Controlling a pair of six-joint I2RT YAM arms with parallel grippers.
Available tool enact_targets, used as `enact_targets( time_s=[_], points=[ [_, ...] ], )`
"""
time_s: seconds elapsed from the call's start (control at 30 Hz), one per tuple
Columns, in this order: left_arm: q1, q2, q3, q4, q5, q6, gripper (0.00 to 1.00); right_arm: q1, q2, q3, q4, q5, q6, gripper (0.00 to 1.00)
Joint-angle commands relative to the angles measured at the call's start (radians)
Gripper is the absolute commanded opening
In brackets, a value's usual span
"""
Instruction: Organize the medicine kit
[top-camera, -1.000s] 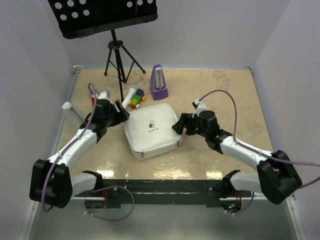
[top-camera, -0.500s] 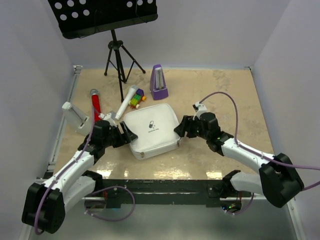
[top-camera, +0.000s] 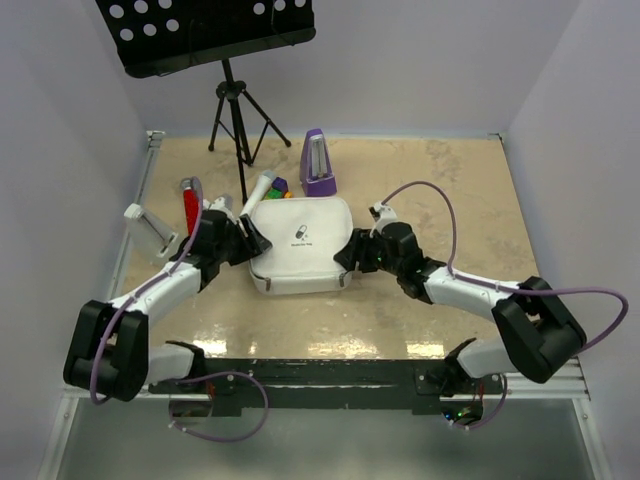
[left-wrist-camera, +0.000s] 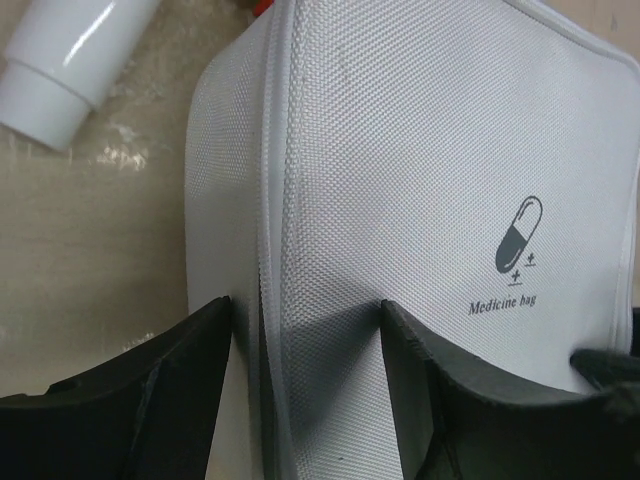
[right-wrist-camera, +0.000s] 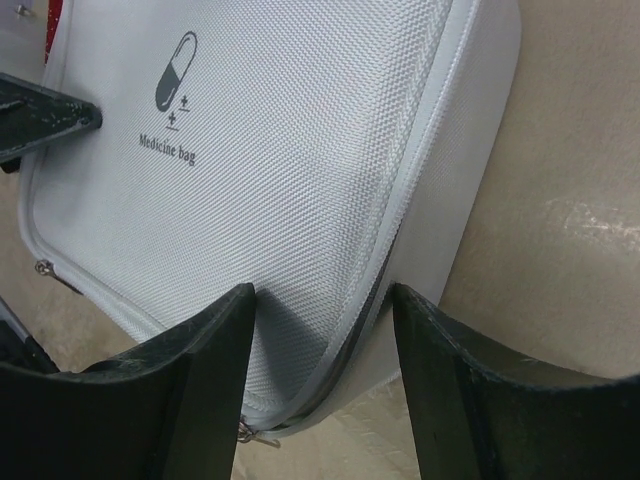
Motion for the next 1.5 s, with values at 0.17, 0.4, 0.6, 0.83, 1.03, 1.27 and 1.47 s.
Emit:
enact_targets(
  time_s=[0.17, 0.4, 0.6, 0.83, 1.03, 1.27, 1.47],
  points=[
    [0.034, 0.071, 0.159, -0.067, -0.134, 0.073, 0.68, 0.029, -0.075, 0.105, -0.173, 0.112, -0.036, 0.77],
    [0.034, -0.235, 0.109, -0.275, -0.281, 0.029, 0.89, 0.133, -0.221, 0.122, -0.382, 0.273, -0.064, 0.79],
    [-0.014, -0.355, 0.07, -0.152, -0.041, -0.071, 0.84, 0.297, -0.117, 0.237, -0.518, 0.471, 0.002, 0.73],
    [-0.222, -0.162, 0.164, -0.023, -0.007, -0.1, 0.8, 0.349, 0.002, 0.336, -0.61, 0.577, 0.086, 0.72],
    [-0.249, -0.055, 0.118, 0.099, 0.024, -0.126, 0.77, 0.365, 0.052, 0.352, -0.666, 0.626, 0.125, 0.69],
    [-0.249, 0.022, 0.086, 0.132, 0.013, -0.09, 0.74, 0.374, 0.026, 0.338, -0.727, 0.652, 0.152, 0.61],
    [-0.246, 0.068, 0.07, 0.129, -0.005, -0.03, 0.71, 0.382, -0.04, 0.318, -0.805, 0.669, 0.202, 0.54]
  ],
)
